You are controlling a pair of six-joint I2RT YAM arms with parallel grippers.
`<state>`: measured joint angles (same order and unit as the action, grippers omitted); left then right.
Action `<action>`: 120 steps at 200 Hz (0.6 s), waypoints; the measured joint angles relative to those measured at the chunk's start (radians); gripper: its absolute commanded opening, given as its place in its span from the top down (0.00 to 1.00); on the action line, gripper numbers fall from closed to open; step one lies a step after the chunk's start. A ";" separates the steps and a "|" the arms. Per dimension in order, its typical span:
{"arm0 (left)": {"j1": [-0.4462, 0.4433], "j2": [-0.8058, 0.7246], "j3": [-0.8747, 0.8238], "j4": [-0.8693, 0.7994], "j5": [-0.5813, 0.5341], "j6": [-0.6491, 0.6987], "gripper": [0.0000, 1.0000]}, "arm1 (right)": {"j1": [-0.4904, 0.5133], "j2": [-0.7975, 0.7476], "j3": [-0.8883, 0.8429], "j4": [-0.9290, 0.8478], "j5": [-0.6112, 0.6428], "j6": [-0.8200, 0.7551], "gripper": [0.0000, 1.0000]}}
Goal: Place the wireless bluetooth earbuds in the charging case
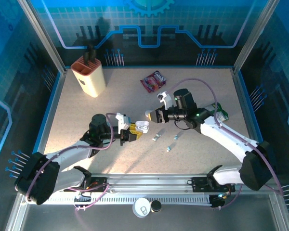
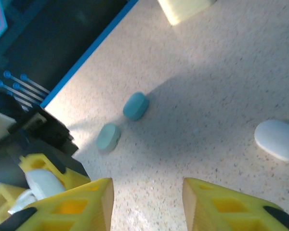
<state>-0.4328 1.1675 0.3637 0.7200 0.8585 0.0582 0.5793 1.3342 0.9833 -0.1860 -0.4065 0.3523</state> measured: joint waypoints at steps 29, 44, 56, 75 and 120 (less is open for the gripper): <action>0.000 -0.007 0.000 0.016 0.004 -0.003 0.86 | 0.000 0.039 0.007 -0.031 -0.069 -0.005 0.64; 0.000 -0.011 -0.001 0.019 0.004 -0.003 0.86 | 0.000 0.053 0.014 -0.042 -0.108 -0.013 0.64; 0.000 -0.014 -0.003 0.019 0.004 -0.003 0.86 | 0.000 0.054 0.017 -0.048 -0.128 -0.020 0.64; 0.000 -0.019 -0.006 0.019 0.004 -0.002 0.86 | -0.003 0.053 0.018 -0.045 -0.152 -0.031 0.64; 0.000 -0.019 -0.006 0.012 -0.015 0.005 0.86 | -0.003 0.002 -0.005 -0.027 -0.199 -0.064 0.58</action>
<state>-0.4328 1.1481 0.3573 0.7322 0.8433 0.0635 0.5766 1.3357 0.9787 -0.2127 -0.6052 0.2886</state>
